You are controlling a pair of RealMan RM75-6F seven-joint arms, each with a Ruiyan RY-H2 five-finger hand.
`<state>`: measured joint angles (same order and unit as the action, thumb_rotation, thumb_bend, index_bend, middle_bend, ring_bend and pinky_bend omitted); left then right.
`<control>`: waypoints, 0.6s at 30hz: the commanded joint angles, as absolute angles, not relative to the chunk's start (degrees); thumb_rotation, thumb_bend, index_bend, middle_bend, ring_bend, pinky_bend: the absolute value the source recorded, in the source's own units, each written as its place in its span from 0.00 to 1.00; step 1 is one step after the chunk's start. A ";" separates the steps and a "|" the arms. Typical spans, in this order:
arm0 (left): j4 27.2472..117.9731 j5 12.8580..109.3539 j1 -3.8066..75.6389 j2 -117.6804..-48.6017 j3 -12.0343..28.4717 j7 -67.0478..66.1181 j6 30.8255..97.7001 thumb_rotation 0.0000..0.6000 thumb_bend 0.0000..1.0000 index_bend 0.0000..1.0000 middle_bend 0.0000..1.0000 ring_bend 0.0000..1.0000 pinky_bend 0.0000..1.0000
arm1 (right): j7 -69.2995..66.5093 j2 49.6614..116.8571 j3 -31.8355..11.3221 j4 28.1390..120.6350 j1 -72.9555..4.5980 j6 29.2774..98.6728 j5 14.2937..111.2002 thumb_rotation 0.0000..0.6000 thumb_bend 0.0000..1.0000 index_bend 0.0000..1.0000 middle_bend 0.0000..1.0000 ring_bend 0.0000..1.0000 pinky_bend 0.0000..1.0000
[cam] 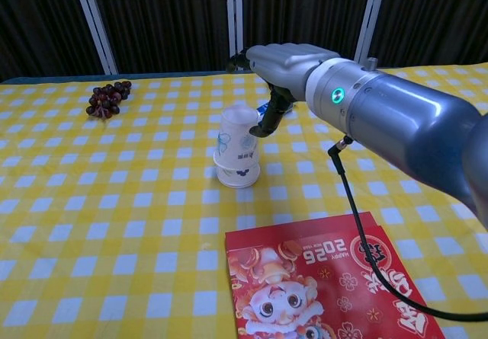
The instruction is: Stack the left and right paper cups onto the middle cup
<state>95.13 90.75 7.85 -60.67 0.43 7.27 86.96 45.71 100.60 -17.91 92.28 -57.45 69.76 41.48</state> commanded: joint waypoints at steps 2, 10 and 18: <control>95.13 90.66 7.81 -60.76 0.57 6.97 86.92 1.00 0.05 0.00 0.00 0.00 0.00 | 45.76 99.86 -17.49 93.06 -56.77 70.54 42.14 1.00 0.16 0.08 0.00 0.00 0.00; 94.89 89.86 7.62 -61.43 1.14 5.62 86.96 1.00 0.05 0.00 0.00 0.00 0.00 | 43.95 93.03 -12.72 99.90 -50.46 76.65 48.33 1.00 0.16 0.08 0.00 0.00 0.00; 94.40 90.05 7.34 -62.99 1.28 2.86 87.45 1.00 0.05 0.00 0.00 0.00 0.00 | 31.65 82.97 -1.84 103.33 -36.42 85.66 58.49 1.00 0.16 0.04 0.00 0.00 0.00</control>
